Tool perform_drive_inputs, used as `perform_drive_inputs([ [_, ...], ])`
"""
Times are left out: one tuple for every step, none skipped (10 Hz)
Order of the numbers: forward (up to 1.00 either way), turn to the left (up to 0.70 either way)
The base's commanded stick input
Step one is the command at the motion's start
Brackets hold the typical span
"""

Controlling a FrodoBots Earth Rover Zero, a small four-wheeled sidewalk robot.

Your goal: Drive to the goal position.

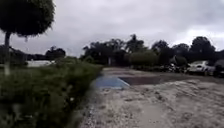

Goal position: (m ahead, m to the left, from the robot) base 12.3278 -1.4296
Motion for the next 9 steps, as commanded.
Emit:
perform_drive_inputs([
  [0.5, 0.0],
  [0.5, 0.0],
  [0.5, 0.0],
  [0.5, 0.0],
  [0.5, 0.0],
  [0.5, 0.0],
  [0.5, 0.0],
  [0.5, 0.0],
  [0.5, 0.0],
])
